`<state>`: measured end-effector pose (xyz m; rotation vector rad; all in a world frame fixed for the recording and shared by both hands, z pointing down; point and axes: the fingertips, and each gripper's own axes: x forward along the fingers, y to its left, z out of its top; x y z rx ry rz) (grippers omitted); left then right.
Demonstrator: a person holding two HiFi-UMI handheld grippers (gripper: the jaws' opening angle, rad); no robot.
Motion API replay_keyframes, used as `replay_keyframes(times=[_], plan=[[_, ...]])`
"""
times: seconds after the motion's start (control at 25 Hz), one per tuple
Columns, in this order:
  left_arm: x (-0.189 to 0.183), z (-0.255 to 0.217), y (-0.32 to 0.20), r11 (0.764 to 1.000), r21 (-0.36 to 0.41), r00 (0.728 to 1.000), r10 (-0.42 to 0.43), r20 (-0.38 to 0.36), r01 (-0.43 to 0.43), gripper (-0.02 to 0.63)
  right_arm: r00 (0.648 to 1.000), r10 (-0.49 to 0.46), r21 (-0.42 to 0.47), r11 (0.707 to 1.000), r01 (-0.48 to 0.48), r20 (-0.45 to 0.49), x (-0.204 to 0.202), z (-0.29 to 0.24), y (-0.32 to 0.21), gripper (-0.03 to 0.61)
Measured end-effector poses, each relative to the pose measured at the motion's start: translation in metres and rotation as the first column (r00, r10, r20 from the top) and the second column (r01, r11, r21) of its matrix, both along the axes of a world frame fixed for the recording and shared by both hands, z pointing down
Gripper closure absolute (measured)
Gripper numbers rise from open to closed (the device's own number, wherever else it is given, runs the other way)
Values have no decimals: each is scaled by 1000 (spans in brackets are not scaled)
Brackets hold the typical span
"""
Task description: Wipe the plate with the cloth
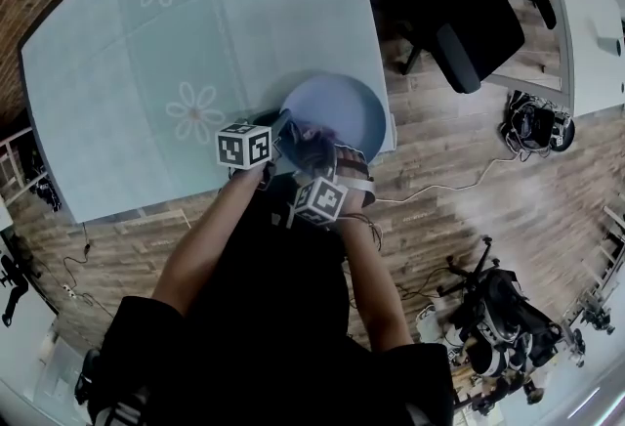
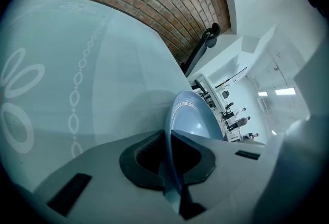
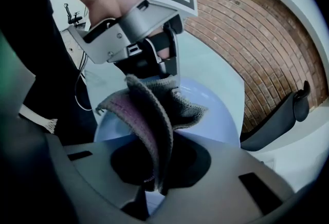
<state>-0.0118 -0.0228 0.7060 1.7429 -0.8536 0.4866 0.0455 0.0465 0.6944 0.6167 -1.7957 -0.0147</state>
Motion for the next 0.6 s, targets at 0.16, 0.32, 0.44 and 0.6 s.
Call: replay_keyframes(times=[0.16,0.32,0.44,0.6], plan=[[0,1,1,1000,0,1000,-10,2,10,569,1000,-24,-49,999,24,2,-3,0,29,523],[0,2,1,1000,-2,1000,-12,-4,12,569,999,-32,-61,998,31,-16,7,2,44,522],[2,3,0,1000,-6,1000,-9,-11,9,569,998,-37,-66,997,34,-44,26,5,45,522],[3,2,0,1000,-2,1000,16,-6,-16,569,997,-46,-82,996,41,-55,37,5,42,522]])
